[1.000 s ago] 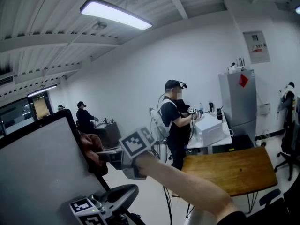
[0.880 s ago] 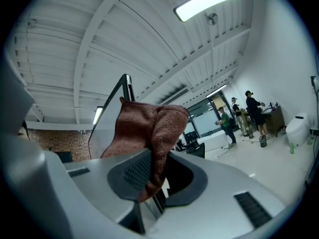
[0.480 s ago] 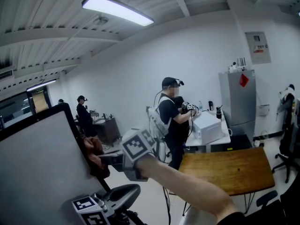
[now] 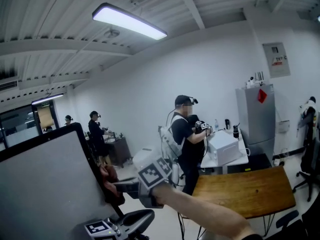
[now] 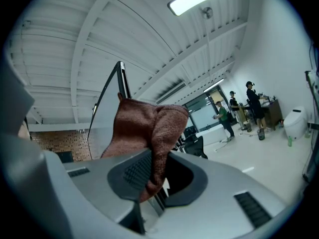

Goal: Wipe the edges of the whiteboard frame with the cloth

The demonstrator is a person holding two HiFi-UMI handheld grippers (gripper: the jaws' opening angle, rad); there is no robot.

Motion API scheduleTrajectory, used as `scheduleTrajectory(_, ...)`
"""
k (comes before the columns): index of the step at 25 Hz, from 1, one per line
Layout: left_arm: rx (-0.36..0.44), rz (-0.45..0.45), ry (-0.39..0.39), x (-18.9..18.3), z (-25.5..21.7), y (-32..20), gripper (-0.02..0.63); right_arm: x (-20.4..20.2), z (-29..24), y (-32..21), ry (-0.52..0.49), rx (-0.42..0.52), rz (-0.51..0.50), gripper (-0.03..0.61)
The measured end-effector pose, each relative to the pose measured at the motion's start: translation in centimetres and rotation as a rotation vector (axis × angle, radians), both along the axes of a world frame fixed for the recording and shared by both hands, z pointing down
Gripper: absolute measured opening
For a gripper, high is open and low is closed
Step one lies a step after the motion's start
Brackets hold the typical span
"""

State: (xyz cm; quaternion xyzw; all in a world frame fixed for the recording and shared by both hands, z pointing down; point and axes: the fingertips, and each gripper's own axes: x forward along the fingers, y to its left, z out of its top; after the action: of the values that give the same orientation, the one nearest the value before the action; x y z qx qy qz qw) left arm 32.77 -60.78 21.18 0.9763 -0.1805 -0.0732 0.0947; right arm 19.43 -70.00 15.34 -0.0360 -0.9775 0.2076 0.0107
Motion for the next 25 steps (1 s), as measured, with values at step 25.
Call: scheduleTrajectory(25,-0.038,0.016,0.016,-0.5,1.7,0.5,-0.011,0.1,4.4,0.2,0.025,-0.043,0.034,0.071)
